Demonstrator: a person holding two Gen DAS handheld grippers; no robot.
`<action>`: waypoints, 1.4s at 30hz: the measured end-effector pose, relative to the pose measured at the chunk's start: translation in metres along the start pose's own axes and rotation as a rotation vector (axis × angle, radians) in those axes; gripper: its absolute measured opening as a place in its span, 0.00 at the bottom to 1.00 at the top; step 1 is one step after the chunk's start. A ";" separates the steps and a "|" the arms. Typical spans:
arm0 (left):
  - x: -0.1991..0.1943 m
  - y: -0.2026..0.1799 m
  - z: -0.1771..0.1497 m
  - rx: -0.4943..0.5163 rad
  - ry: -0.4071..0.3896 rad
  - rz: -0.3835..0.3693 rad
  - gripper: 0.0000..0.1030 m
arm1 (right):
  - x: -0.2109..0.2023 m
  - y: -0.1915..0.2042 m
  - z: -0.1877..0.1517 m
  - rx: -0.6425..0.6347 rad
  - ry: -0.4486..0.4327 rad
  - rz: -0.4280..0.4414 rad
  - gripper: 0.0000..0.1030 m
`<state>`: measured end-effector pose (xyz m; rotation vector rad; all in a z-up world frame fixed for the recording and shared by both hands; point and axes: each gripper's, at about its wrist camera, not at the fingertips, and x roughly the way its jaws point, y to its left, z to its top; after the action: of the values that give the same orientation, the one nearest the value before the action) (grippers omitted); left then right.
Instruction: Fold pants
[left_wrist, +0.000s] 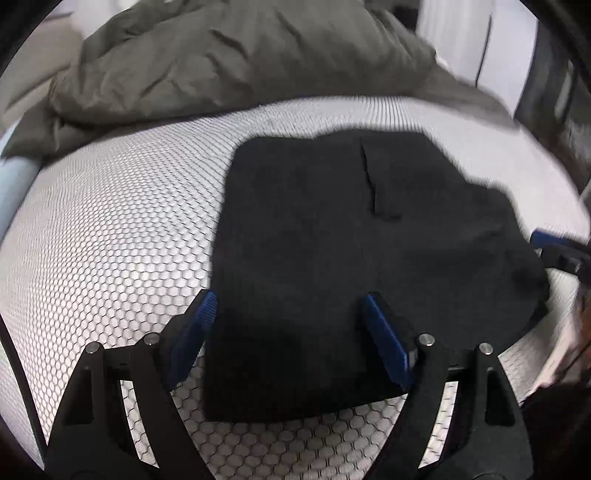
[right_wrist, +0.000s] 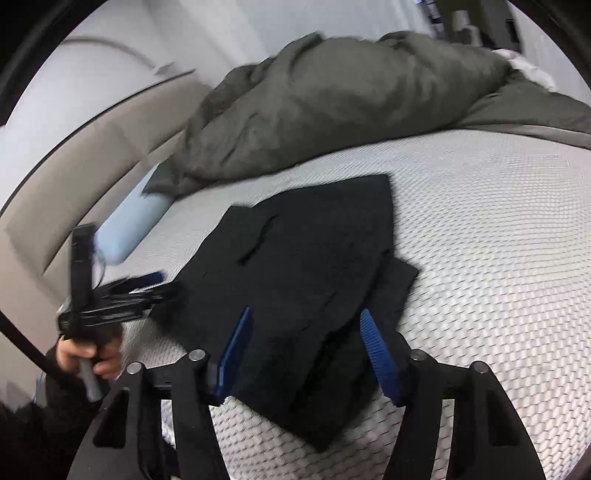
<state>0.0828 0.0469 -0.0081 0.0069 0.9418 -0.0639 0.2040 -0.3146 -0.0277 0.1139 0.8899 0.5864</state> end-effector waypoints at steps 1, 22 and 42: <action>-0.002 -0.004 0.001 0.006 -0.004 0.008 0.78 | 0.007 0.001 -0.003 0.001 0.025 -0.001 0.53; 0.002 -0.006 -0.005 -0.011 -0.001 -0.003 0.81 | 0.000 -0.001 -0.025 -0.081 0.057 -0.063 0.17; 0.008 0.072 0.008 -0.326 0.041 -0.188 0.24 | 0.061 -0.057 0.006 0.177 0.044 0.025 0.43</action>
<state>0.0980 0.1183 -0.0117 -0.3828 0.9832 -0.0836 0.2622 -0.3292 -0.0853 0.2728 0.9836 0.5346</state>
